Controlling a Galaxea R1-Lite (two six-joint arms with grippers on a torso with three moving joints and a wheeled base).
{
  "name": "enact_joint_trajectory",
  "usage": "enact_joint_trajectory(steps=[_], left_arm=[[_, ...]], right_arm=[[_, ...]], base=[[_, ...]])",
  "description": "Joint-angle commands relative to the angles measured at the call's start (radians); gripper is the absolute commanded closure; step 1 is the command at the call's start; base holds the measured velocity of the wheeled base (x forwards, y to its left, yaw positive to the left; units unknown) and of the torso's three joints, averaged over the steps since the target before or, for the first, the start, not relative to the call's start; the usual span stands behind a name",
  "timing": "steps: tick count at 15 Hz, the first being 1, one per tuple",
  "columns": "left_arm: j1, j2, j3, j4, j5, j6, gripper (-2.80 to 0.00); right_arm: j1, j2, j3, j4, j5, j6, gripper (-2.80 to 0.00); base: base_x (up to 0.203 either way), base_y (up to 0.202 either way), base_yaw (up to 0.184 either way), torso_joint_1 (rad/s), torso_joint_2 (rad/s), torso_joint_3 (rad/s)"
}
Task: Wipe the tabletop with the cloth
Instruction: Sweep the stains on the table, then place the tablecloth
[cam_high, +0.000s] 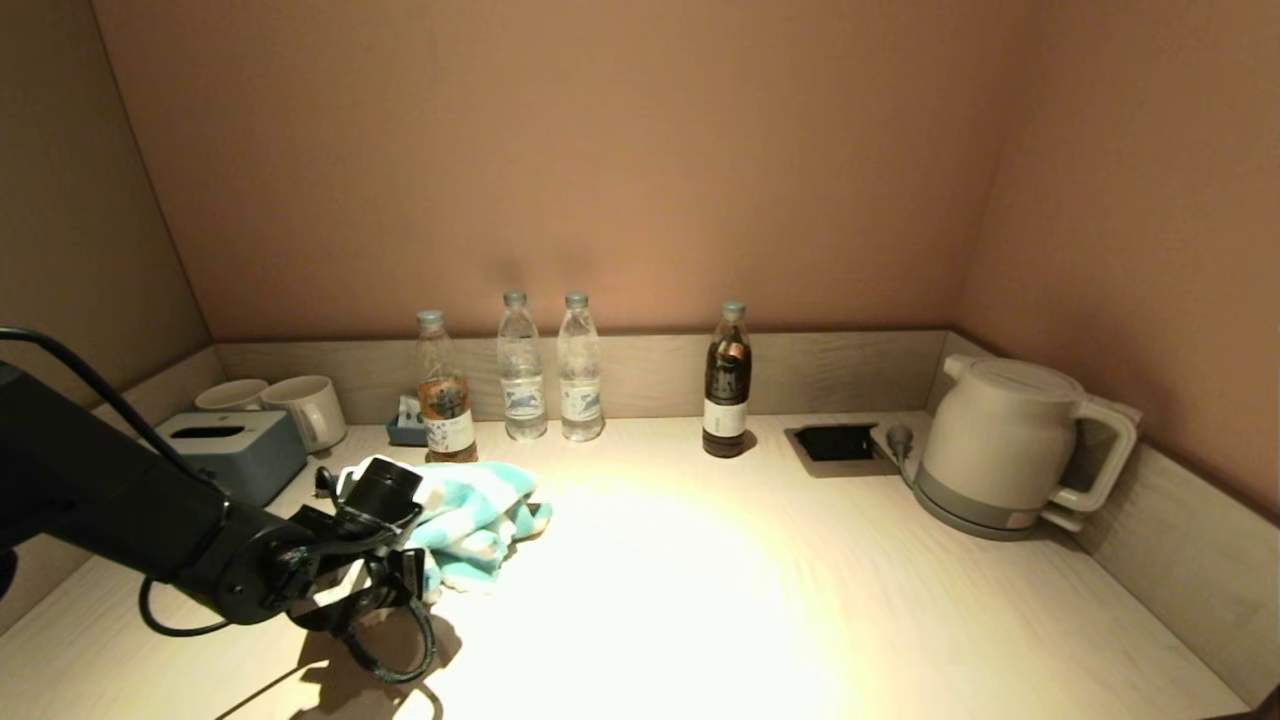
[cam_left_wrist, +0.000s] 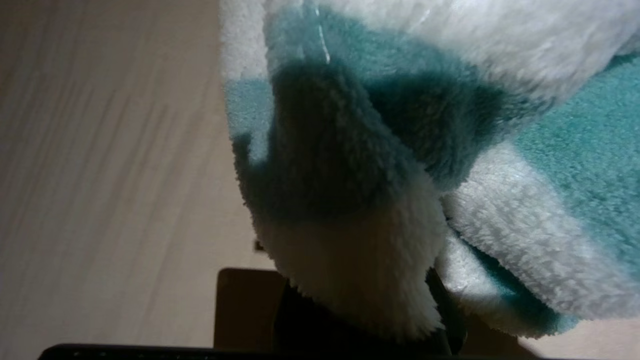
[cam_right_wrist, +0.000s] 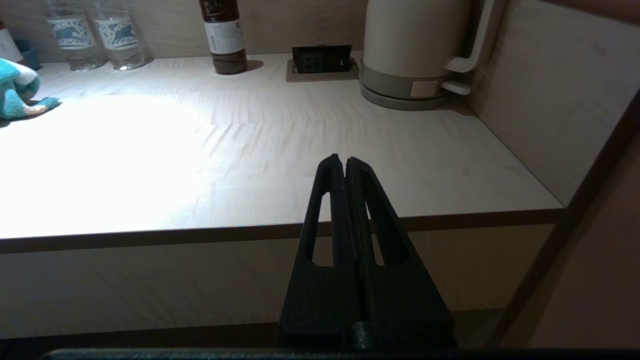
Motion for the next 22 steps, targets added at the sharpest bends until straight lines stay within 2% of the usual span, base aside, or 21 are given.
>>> enact_joint_trajectory(steps=[1, 3, 7, 9, 11, 14, 15, 17, 19, 22], left_arm=[[0.04, -0.081, 0.076, 0.003, 0.001, 0.016, 0.0], [0.044, -0.084, 0.08, 0.003, 0.0, 0.018, 0.0], [0.148, -0.275, 0.156, 0.003, -0.003, 0.037, 0.0], [0.259, -0.353, 0.131, 0.002, -0.003, 0.076, 0.0], [0.306, -0.39, 0.1, 0.002, -0.004, 0.122, 0.0], [0.514, -0.53, 0.013, 0.003, -0.011, 0.237, 0.0], [0.562, -0.571, -0.029, 0.002, -0.018, 0.279, 0.0], [0.58, -0.585, -0.047, 0.0, -0.024, 0.309, 0.0], [0.652, -0.627, -0.112, -0.023, -0.026, 0.351, 0.0], [0.661, -0.661, -0.108, -0.048, -0.021, 0.401, 0.0]], right_arm=[[-0.001, 0.0, 0.0, -0.001, -0.001, 0.0, 0.0], [-0.001, 0.0, 0.0, -0.001, 0.0, 0.0, 0.0], [-0.001, 0.0, 0.0, -0.001, 0.0, 0.0, 0.0], [-0.001, 0.0, 0.0, -0.001, -0.001, 0.0, 0.0], [-0.001, 0.0, 0.0, -0.001, 0.0, 0.0, 0.0], [-0.001, 0.0, 0.0, -0.001, 0.0, 0.0, 0.0], [-0.001, 0.0, 0.0, -0.001, 0.0, 0.0, 0.0], [-0.001, 0.0, 0.0, -0.001, 0.0, 0.0, 0.0], [-0.001, 0.0, 0.0, -0.001, 0.0, 0.0, 0.0], [-0.001, 0.0, 0.0, -0.001, -0.001, 0.0, 0.0]], base=[[0.0, 0.0, 0.0, 0.0, 0.0, 0.0], [0.0, 0.0, 0.0, 0.0, 0.0, 0.0], [0.0, 0.0, 0.0, 0.0, 0.0, 0.0], [0.0, 0.0, 0.0, 0.0, 0.0, 0.0], [0.0, 0.0, 0.0, 0.0, 0.0, 0.0], [0.0, 0.0, 0.0, 0.0, 0.0, 0.0], [0.0, 0.0, 0.0, 0.0, 0.0, 0.0], [0.0, 0.0, 0.0, 0.0, 0.0, 0.0], [0.0, 0.0, 0.0, 0.0, 0.0, 0.0], [0.0, 0.0, 0.0, 0.0, 0.0, 0.0]])
